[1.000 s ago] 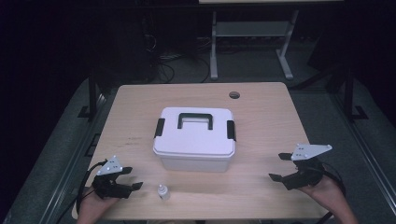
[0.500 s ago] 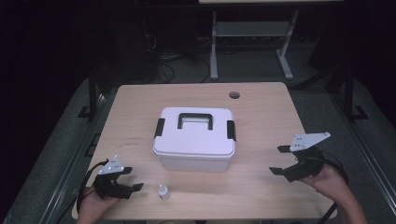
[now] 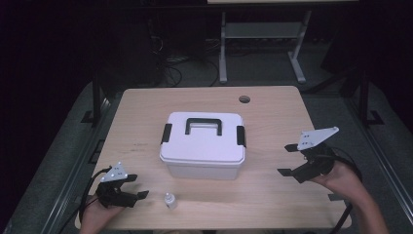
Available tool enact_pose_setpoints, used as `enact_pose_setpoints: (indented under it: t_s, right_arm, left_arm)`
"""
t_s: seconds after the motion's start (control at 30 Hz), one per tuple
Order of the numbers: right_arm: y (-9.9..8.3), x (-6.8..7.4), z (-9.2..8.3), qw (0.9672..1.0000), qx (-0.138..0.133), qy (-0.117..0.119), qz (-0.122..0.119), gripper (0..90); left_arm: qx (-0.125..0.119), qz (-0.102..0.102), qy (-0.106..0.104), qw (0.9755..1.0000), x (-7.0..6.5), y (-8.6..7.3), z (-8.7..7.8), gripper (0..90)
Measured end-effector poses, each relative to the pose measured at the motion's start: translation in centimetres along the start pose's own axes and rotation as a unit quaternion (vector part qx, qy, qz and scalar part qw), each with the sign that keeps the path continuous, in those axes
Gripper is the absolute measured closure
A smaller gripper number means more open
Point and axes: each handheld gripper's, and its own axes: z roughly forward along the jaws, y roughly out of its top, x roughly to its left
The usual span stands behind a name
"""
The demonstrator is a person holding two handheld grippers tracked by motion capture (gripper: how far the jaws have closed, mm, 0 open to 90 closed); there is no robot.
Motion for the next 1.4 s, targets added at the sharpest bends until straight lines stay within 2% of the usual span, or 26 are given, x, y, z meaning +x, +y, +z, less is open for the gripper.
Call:
enact_pose_setpoints:
  t_s: [0.1,0.53,0.67,0.8,0.93,1.0,1.4]
  right_arm:
    - [0.6,-0.3,0.0,0.9999,0.006,0.007,-0.005,17.7]
    - [3.4,-0.6,-0.2,0.9991,0.021,0.02,-0.029,17.7]
    - [4.0,-0.6,-0.3,0.999,0.016,0.026,-0.034,17.8]
    - [4.8,-1.0,-0.1,0.9984,0.027,0.033,-0.037,17.8]
    - [5.7,-1.3,-0.1,0.9981,0.023,0.039,-0.042,18.0]
    - [6.2,-1.4,-0.2,0.9977,0.019,0.046,-0.045,22.4]
    - [9.0,-2.7,0.4,0.9968,0.021,0.057,-0.052,22.2]
  left_arm:
    - [0.005,0.002,0.0,1.0,0.0,0.0,0.1,20.8]
    - [0.002,0.008,0.001,1.0,-0.1,0.2,-0.2,21.5]
    - [0.0,0.004,-0.001,1.0,-0.1,0.1,-0.1,21.5]
    - [-0.004,0.004,-0.001,1.0,-0.1,0.2,-0.3,21.5]
    - [-0.007,0.001,0.0,1.0,0.0,0.1,-0.5,21.6]
    - [-0.008,0.0,0.0,1.0,0.0,0.1,-0.5,21.6]
    - [-0.007,0.0,-0.005,1.0,0.0,0.2,-0.4,21.8]
